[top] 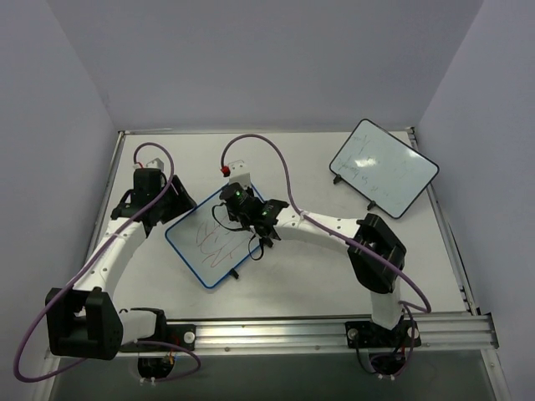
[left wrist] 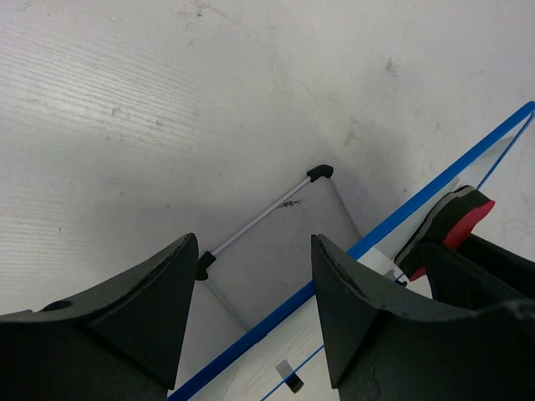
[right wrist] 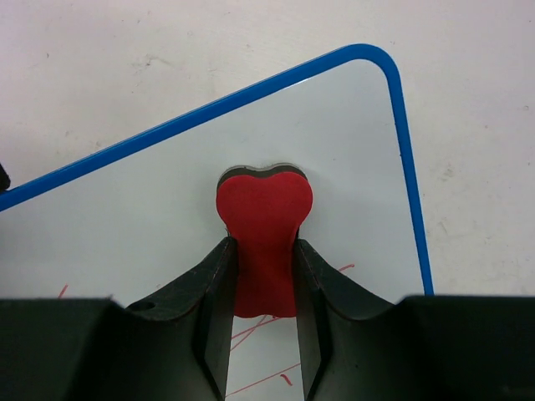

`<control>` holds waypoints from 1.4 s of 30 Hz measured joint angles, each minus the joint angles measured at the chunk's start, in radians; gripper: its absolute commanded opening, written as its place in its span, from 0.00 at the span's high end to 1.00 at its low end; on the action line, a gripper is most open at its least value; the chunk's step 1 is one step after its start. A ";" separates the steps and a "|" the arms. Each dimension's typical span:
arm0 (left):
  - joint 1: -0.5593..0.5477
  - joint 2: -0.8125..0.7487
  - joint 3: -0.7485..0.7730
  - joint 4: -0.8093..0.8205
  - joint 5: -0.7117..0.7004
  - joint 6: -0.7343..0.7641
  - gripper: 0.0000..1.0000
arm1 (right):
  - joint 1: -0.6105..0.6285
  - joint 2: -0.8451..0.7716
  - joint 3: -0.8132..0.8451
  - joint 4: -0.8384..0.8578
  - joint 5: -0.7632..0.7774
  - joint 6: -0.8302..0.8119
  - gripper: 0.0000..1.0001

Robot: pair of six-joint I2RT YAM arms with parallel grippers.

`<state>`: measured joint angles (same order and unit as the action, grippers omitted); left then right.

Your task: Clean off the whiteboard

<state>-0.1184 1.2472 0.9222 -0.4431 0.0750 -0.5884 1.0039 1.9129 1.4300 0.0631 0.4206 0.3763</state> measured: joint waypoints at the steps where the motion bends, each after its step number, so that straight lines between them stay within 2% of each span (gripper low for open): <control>1: 0.000 -0.001 0.000 0.000 0.000 0.000 0.35 | -0.005 -0.002 0.000 -0.002 0.003 0.000 0.94; 8: -0.003 -0.004 0.000 0.000 0.001 0.000 0.35 | 0.029 -0.002 0.000 -0.014 0.025 0.000 0.94; 19: -0.005 -0.009 0.000 0.000 0.004 0.000 0.35 | 0.221 0.047 0.045 -0.040 0.037 0.015 0.94; 25: -0.005 -0.009 0.000 0.000 0.004 0.001 0.35 | 0.281 0.100 0.099 -0.049 0.054 0.019 0.95; 34: -0.005 -0.010 0.000 0.002 0.004 0.000 0.35 | 0.263 0.101 0.101 -0.058 0.058 0.027 0.95; 42: -0.006 -0.013 0.000 0.010 0.004 0.001 0.35 | 0.174 0.062 0.062 -0.060 0.063 0.027 0.95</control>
<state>-0.1242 1.2343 0.9222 -0.4328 0.0788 -0.5877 1.1782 1.9747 1.4918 0.0032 0.4839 0.4030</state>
